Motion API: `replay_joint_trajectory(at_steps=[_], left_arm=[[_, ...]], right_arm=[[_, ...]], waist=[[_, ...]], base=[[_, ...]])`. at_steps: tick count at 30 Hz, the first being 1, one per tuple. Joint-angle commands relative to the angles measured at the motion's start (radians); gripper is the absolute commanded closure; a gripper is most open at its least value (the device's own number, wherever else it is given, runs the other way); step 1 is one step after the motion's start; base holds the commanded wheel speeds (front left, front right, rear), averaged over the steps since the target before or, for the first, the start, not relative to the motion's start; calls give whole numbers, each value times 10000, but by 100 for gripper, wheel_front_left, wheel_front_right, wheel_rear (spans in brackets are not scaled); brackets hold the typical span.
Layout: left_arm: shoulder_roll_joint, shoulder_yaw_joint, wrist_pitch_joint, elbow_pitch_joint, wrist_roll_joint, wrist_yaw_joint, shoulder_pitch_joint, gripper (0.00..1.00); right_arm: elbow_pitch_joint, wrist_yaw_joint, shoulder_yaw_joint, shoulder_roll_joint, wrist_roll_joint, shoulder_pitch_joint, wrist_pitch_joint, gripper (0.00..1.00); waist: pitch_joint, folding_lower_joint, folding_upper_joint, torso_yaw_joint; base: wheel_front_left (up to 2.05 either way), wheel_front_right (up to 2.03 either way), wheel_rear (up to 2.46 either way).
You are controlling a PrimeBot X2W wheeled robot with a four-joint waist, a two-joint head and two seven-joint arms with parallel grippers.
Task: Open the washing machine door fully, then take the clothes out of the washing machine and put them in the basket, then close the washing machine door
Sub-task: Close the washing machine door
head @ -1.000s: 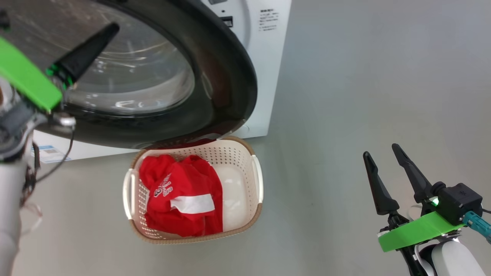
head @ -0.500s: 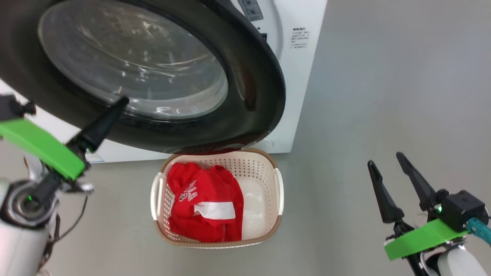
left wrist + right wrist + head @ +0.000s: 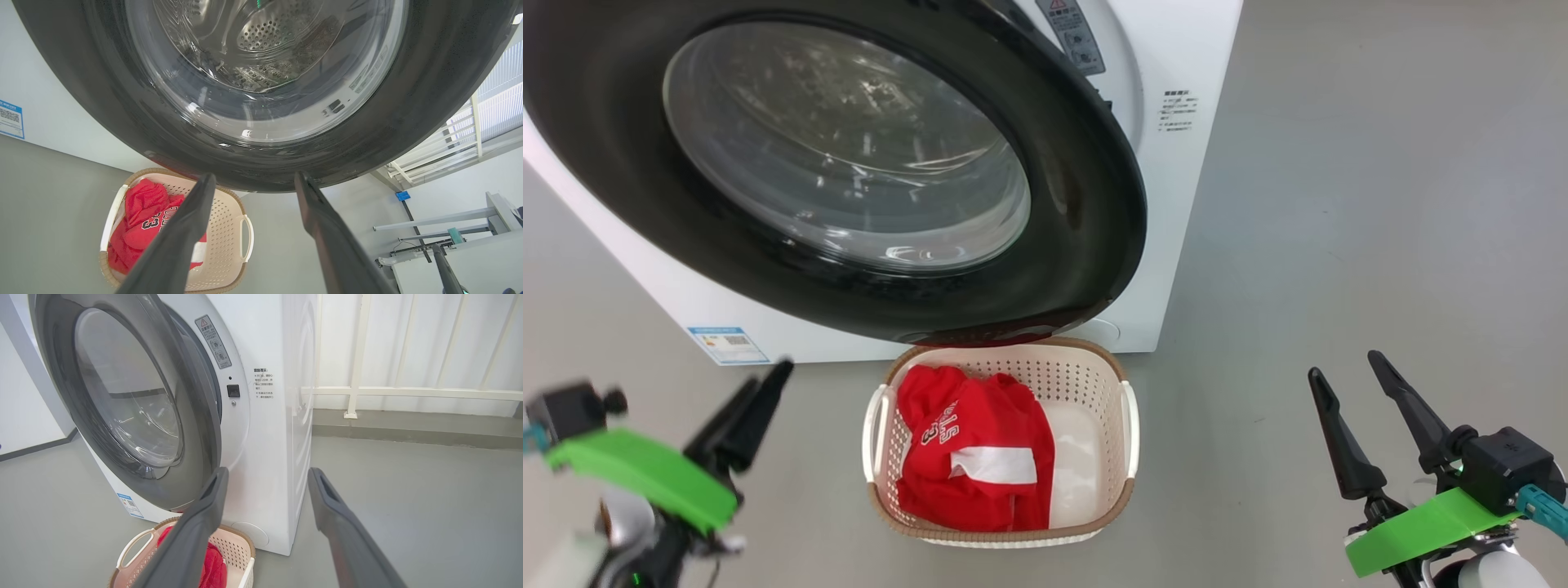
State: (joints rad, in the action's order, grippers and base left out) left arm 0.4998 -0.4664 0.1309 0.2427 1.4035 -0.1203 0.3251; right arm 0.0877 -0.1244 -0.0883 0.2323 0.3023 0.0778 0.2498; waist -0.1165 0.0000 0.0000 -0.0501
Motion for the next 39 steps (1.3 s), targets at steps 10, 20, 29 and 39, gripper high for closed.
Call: replay_joint_trajectory(at_steps=[10, 20, 29, 39], left_arm=[[512, 149, -2013, -309, 67, -104, -1465, 0], [614, -147, -3700, 64, -930, -104, -2250, 0], [-202, 918, -3920, 570, -2795, -104, -2567, 0], [-2348, 3758, -3925, 241, -7158, -104, -3399, 0]], right_arm=[[-222, -63, -92, 231, 60, -353, 120, 0], [-214, -63, 91, 193, 88, -533, 120, 0], [-186, -63, 214, 180, 112, -638, 120, 0], [-161, -63, 364, 111, 116, -685, 120, 0]], waist=[[98, 0, 0, 528], [182, 0, 0, 1029], [335, 0, 0, 1226], [373, 0, 0, 1307]], base=[[0, 0, 0], [0, 0, 0], [0, 0, 0], [0, 0, 0]])
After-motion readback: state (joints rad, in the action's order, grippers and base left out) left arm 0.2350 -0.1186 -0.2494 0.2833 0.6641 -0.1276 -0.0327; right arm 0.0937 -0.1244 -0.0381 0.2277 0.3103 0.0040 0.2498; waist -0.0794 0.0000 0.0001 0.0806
